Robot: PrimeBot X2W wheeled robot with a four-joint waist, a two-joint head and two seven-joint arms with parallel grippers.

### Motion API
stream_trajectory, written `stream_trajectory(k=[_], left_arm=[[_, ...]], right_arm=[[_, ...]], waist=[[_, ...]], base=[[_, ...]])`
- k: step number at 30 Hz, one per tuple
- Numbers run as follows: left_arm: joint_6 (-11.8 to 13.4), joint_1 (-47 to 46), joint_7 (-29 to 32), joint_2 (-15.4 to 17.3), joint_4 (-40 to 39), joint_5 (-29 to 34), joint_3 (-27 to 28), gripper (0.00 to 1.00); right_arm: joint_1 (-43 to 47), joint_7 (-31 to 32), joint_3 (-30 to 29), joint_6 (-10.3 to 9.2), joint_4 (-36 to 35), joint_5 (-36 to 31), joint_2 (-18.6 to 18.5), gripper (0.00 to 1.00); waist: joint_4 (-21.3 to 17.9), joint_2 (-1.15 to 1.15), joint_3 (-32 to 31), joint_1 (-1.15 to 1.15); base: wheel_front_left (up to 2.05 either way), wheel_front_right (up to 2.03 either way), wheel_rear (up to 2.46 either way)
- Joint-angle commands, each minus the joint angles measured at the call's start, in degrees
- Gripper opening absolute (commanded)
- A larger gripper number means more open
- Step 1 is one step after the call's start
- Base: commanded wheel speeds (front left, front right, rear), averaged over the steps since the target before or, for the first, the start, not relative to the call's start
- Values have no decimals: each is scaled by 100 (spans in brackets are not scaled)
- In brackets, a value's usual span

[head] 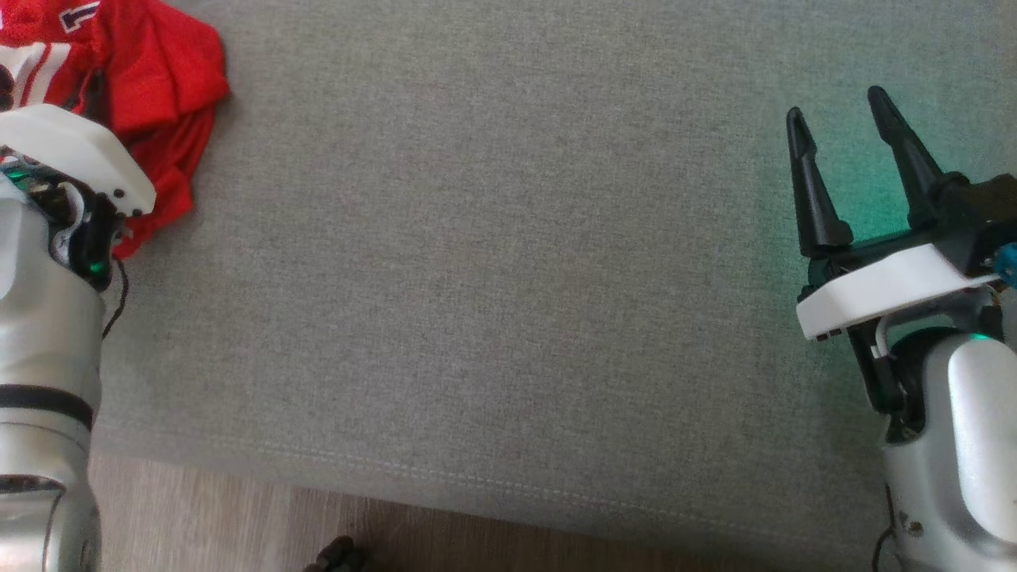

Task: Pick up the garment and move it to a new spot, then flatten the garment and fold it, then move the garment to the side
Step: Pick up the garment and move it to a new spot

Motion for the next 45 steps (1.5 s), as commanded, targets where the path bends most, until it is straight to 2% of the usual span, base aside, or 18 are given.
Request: stream_trajectory(k=[1, 6, 10, 14, 20, 24, 30, 33, 39, 45], left_arm=[[7, -132, -124, 443, -141, -36, 64, 0], [6, -273, -823, 715, -377, -169, -150, 0], [5, -222, -997, 859, -863, -179, -103, 0], [23, 161, -1010, 941, -1997, -113, 145, 0], [182, 1361, -1012, 908, -3778, 51, 379, 0], [348, 2307, -916, 834, -4809, 19, 395, 0], [711, 3525, -454, 640, -6389, -4, 293, 0], [767, 3794, -353, 553, -6786, 0, 185, 0], [709, 4048, -281, 201, -7357, -25, -323, 0], [477, 3593, -167, -130, -7128, 137, -1031, 0]], right_arm=[[-126, -11, 110, -4, -201, 14, 27, 100], [-41, -138, 11, -4, -127, 50, 81, 100], [72, -246, -61, -4, -54, 98, 141, 100], [211, -341, -141, -4, -8, 137, 207, 100], [481, -470, -194, -4, 22, 229, 299, 100], [690, -528, -216, -4, 1, 284, 335, 100], [956, -551, -264, -4, -77, 375, 356, 100], [1019, -557, -277, -4, -105, 464, 358, 100], [1094, -563, -261, -4, -253, 663, 360, 100], [975, -627, -138, -4, -376, 830, 360, 100]], waist=[[32, 0, -73, 0], [101, 0, -425, 0], [100, 0, -773, 0], [49, 0, -1120, 0], [-147, 0, -1597, 0], [-321, 0, -1836, 0], [-607, 0, -2029, 0], [-726, 0, -2050, 0], [-1260, 0, -1934, 0], [-2051, 0, -1474, 0]], base=[[0, 0, 0], [0, 0, 0], [0, 0, 0], [0, 0, 0], [0, 0, 0], [0, 0, 0], [0, 0, 0], [0, 0, 0], [0, 0, 0], [0, 0, 0]])
